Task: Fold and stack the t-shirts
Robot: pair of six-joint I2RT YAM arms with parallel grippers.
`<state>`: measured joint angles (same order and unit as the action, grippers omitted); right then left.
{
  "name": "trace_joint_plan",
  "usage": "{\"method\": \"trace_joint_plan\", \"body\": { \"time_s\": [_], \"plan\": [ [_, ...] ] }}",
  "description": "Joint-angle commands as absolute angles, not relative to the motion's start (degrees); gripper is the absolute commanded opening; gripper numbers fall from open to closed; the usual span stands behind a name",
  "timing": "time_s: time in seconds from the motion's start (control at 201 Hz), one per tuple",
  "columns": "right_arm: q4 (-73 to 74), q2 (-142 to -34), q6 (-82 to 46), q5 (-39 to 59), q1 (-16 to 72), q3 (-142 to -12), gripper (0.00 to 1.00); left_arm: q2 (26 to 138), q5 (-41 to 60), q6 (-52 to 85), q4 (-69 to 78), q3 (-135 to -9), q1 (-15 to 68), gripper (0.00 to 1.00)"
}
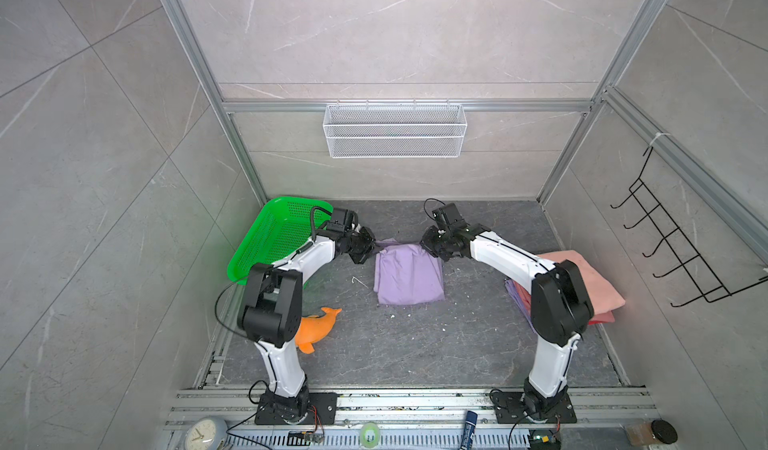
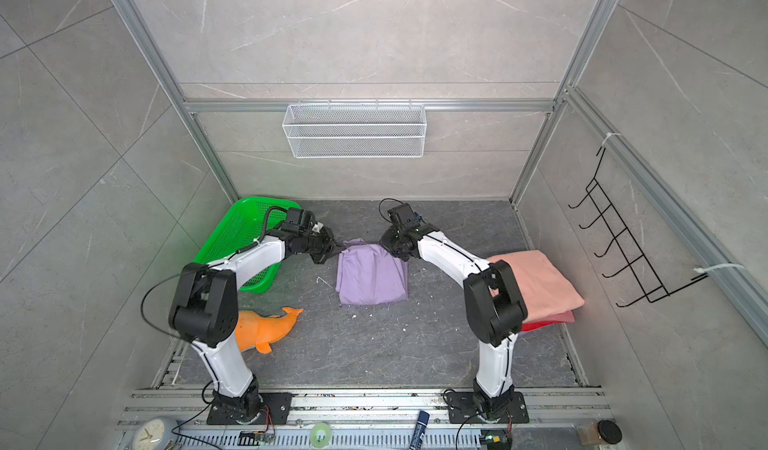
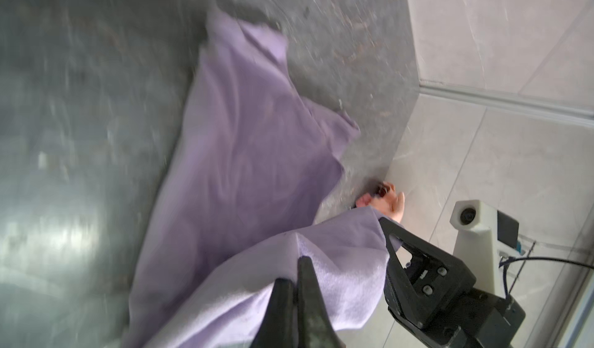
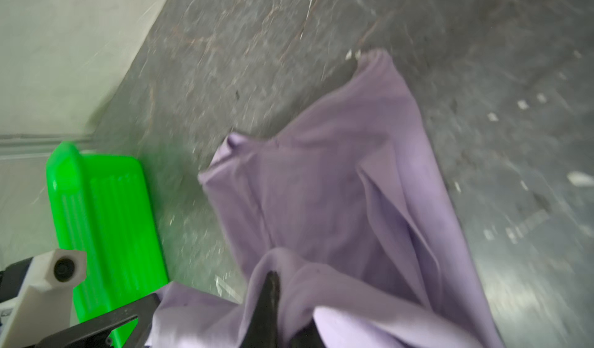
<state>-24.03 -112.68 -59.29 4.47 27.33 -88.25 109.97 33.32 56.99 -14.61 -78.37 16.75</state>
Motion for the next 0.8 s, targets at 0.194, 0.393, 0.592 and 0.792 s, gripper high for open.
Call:
{"method": "trace_joint_plan", "body": {
  "time_s": [0.194, 0.393, 0.592, 0.792],
  "plan": [
    [-21.9, -122.8, -60.1, 3.2, 22.2, -96.8, 0.09, 127.6, 37.0, 53.7, -15.2, -100.3, 15.3, 0.00],
    [-17.8, -127.4, -59.3, 6.8, 19.7, -99.0, 0.41, 132.2, 37.0, 55.9, -13.1, -103.2, 13.8, 0.21],
    [-10.3, -119.3, -55.1, 3.3, 17.8, -92.5, 0.58, 126.9, 36.3, 54.2, -8.4, -99.2, 10.7, 0.48],
    [-16.9, -109.9, -52.9, 1.9, 18.3, -86.5, 0.58, 119.0, 33.5, 48.0, -17.5, -97.0, 10.9, 0.51]
  ]
}}
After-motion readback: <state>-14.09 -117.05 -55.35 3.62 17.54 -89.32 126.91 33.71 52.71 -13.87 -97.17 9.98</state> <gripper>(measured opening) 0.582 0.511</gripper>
